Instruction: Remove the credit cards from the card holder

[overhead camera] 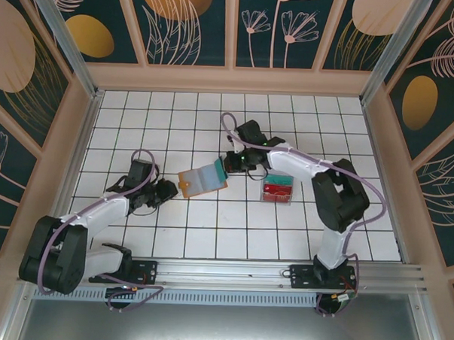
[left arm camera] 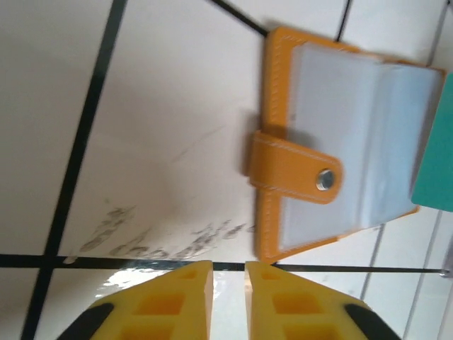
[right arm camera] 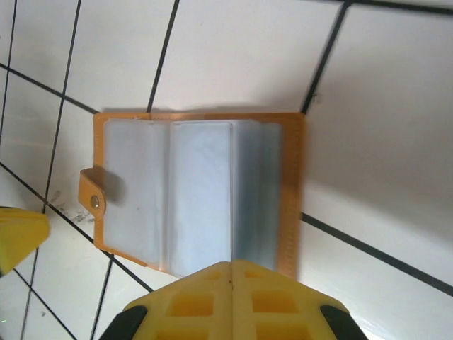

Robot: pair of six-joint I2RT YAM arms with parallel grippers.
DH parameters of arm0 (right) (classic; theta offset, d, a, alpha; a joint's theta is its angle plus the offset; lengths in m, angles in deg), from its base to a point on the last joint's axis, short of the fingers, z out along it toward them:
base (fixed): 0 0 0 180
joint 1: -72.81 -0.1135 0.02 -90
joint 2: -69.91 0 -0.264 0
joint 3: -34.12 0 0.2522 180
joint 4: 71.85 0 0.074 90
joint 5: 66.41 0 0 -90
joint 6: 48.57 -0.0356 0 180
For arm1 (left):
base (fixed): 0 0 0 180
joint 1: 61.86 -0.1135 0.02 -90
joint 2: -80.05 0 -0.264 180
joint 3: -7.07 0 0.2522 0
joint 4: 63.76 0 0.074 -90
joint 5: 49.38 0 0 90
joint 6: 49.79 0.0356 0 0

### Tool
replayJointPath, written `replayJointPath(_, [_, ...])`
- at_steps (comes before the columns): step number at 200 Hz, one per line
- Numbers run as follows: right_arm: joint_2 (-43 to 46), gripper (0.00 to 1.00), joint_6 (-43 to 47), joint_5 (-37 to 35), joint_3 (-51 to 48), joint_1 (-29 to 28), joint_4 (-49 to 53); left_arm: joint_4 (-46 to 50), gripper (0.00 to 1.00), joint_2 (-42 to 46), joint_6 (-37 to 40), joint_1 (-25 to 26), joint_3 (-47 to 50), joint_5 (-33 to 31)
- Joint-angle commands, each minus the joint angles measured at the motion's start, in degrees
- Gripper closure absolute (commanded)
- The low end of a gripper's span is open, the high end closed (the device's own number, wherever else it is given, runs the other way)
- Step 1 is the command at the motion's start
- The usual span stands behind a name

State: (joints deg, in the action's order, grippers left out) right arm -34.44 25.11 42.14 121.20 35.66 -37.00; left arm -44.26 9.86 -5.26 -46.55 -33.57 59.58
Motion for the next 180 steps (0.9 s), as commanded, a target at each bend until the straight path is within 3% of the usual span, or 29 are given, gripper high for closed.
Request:
replayJointPath(1, [6.5, 1.00, 6.7, -5.8, -0.6, 0.1, 6.0, -2.3, 0.60, 1.5, 1.0, -0.1, -2.7, 1.9])
replayJointPath(30, [13.9, 1.00, 13.8, -11.3, -2.0, 0.1, 10.1, -2.3, 0.42, 1.8, 2.2, -0.1, -5.6, 2.3])
replayJointPath(89, [31.6, 1.00, 37.1, -15.9, -13.2, -1.0, 13.4, -4.6, 0.25, 1.8, 4.5, -0.1, -9.1, 5.1])
replayJointPath(101, [35.5, 1.00, 41.9, -17.4, -15.9, -1.2, 13.6, -4.8, 0.14, 1.8, 5.1, -0.1, -9.4, 5.6])
replayJointPath(120, [39.2, 1.00, 48.0, -22.4, -18.7, -1.4, 14.9, -5.7, 0.07, 2.2, 5.7, -0.1, -9.5, 6.5])
replayJointPath(149, [41.2, 1.00, 56.2, -28.0, -21.7, -0.6, 16.3, -5.8, 0.05, 2.9, 6.1, -0.1, -9.5, 6.6])
replayJointPath(180, [41.6, 1.00, 62.8, -29.0, -24.6, 0.8, 12.3, -6.3, 0.04, 3.2, 5.8, -0.2, -9.2, 7.1])
